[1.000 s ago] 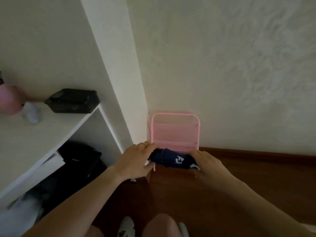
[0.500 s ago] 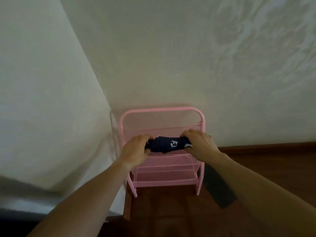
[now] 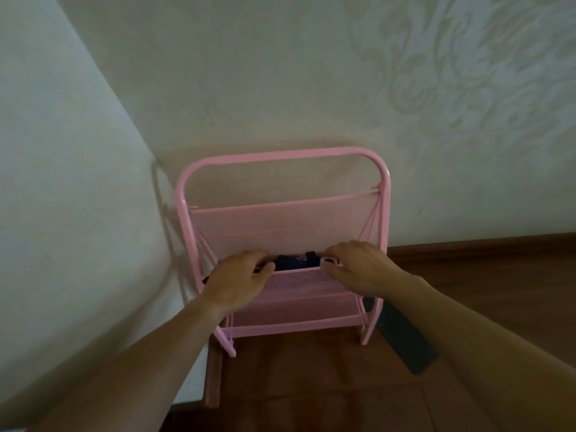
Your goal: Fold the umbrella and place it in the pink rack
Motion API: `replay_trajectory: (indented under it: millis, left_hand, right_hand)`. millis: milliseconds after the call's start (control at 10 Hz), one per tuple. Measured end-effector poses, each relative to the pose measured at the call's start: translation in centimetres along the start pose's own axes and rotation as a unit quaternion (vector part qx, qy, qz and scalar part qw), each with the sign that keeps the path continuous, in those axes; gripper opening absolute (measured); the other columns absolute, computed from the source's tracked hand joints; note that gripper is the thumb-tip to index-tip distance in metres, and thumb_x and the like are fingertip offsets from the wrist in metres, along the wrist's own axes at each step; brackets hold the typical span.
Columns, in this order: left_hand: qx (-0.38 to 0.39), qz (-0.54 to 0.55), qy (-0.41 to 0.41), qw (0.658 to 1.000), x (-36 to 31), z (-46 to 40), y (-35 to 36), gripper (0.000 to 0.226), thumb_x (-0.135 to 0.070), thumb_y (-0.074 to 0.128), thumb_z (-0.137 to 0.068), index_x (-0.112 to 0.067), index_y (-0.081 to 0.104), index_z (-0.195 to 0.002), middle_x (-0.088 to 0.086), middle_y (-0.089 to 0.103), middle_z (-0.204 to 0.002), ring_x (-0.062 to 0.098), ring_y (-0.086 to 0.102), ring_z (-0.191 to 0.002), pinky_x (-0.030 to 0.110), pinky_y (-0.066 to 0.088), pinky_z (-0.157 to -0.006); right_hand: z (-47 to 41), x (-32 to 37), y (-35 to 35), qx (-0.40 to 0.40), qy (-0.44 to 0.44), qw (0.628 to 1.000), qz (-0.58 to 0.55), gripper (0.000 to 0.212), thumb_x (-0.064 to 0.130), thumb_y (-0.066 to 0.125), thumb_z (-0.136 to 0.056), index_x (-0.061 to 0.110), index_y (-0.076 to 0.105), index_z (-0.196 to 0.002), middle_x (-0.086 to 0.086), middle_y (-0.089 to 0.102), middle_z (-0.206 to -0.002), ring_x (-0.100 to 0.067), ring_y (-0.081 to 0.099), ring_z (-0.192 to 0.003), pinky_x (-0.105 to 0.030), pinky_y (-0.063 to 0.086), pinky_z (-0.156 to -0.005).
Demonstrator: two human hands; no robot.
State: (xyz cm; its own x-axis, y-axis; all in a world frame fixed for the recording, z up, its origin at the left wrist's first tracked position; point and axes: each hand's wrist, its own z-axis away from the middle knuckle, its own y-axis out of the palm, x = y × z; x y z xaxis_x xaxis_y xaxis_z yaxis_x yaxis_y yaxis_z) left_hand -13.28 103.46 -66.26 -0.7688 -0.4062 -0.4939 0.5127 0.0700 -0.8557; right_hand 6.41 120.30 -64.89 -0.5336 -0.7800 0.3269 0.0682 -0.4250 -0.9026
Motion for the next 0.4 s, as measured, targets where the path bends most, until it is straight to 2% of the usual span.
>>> replay_trajectory:
  millis: [100,200,300,400]
  left_hand:
    - [-0.04,-0.084,0.065,0.994,-0.3,1.3,0.1,0.021,-0.038,0.06,-0.096,-0.028,0.072,-0.11,-0.01,0.071,-0.106,0.011,0.066,-0.095,0.031,0.055,-0.079]
    - [-0.048,-0.121,0.032,0.991,-1.2,1.9,-0.1,0.016,-0.029,0.058,-0.098,-0.023,0.073,-0.1,-0.003,0.074,-0.097,0.019,0.069,-0.089,0.035,0.055,-0.078]
    - [-0.055,-0.129,0.019,0.99,-3.7,3.4,-1.9,0.02,-0.033,0.056,-0.099,-0.022,0.07,-0.109,-0.002,0.073,-0.104,0.019,0.069,-0.093,0.039,0.056,-0.084]
    - [-0.046,-0.146,-0.001,0.988,-6.1,6.1,-5.2,0.025,-0.036,0.054,-0.099,-0.022,0.067,-0.114,-0.002,0.071,-0.109,0.018,0.068,-0.098,0.033,0.052,-0.081]
  right_hand:
    - [0.6,0.6,0.4,-0.032,-0.003,0.997,0.067,0.028,0.036,0.056,-0.098,0.025,0.064,-0.122,0.002,0.065,-0.11,-0.016,0.061,-0.096,-0.036,0.053,-0.09]
    - [1.1,1.8,0.6,-0.04,0.04,0.994,0.092,0.018,0.025,0.06,-0.097,0.021,0.067,-0.112,-0.001,0.065,-0.106,-0.017,0.061,-0.092,-0.036,0.054,-0.087]
    - [3.1,3.9,-0.8,-0.07,0.059,0.991,0.097,0.014,0.018,0.061,-0.094,0.019,0.065,-0.108,-0.001,0.065,-0.102,-0.018,0.06,-0.092,-0.034,0.053,-0.085]
    - [6.9,6.5,-3.9,-0.105,0.075,0.989,0.074,0.015,0.017,0.06,-0.094,0.019,0.064,-0.109,-0.001,0.065,-0.101,-0.02,0.062,-0.093,-0.035,0.053,-0.082]
